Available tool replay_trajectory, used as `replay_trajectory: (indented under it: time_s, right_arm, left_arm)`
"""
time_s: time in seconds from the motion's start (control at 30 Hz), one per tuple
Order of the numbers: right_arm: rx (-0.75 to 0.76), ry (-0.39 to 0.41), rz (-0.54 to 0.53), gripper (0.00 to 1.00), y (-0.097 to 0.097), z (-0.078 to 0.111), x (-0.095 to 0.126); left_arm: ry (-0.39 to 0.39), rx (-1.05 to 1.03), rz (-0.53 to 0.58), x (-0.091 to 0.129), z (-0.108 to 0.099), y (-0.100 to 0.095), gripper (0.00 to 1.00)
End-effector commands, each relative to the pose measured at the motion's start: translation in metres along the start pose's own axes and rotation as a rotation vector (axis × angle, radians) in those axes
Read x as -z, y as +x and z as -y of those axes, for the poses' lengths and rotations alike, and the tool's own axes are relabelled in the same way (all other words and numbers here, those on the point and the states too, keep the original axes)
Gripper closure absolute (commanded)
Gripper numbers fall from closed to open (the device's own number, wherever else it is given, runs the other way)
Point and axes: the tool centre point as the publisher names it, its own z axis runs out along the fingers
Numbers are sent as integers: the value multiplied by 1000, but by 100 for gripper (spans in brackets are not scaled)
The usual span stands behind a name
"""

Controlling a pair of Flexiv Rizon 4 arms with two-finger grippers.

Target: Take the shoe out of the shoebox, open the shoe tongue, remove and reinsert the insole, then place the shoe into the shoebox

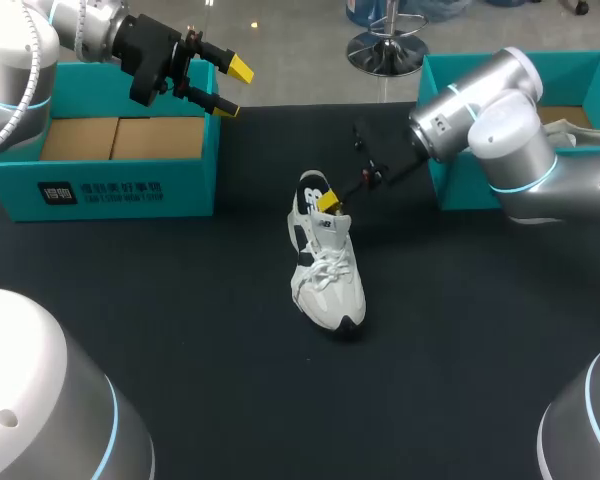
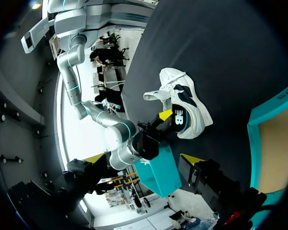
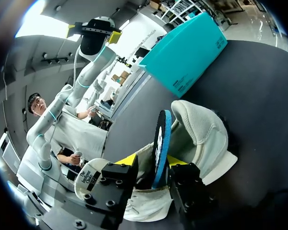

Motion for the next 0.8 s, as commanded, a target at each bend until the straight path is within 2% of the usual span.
replay_trajectory:
  time_s: [0.03, 0.17, 0.4, 0.5, 0.67, 0.8]
  right_arm:
    - [8, 8, 11, 60, 4, -7, 4]
    - [21, 10, 15, 59, 3, -13, 7]
    - [31, 9, 19, 63, -1, -18, 6]
    - [25, 5, 22, 72, -5, -18, 4]
    - [3, 4, 22, 100, -7, -14, 0]
    - [-11, 8, 14, 100, -4, -8, -4]
  left_arm:
    - [2, -1, -1, 0, 0, 0, 0]
    - [2, -1, -1, 0, 0, 0, 0]
    - [2, -1, -1, 0, 0, 0, 0]
    - [2, -1, -1, 0, 0, 0, 0]
    - [2, -1, -1, 0, 0, 0, 0]
    - [2, -1, -1, 0, 0, 0, 0]
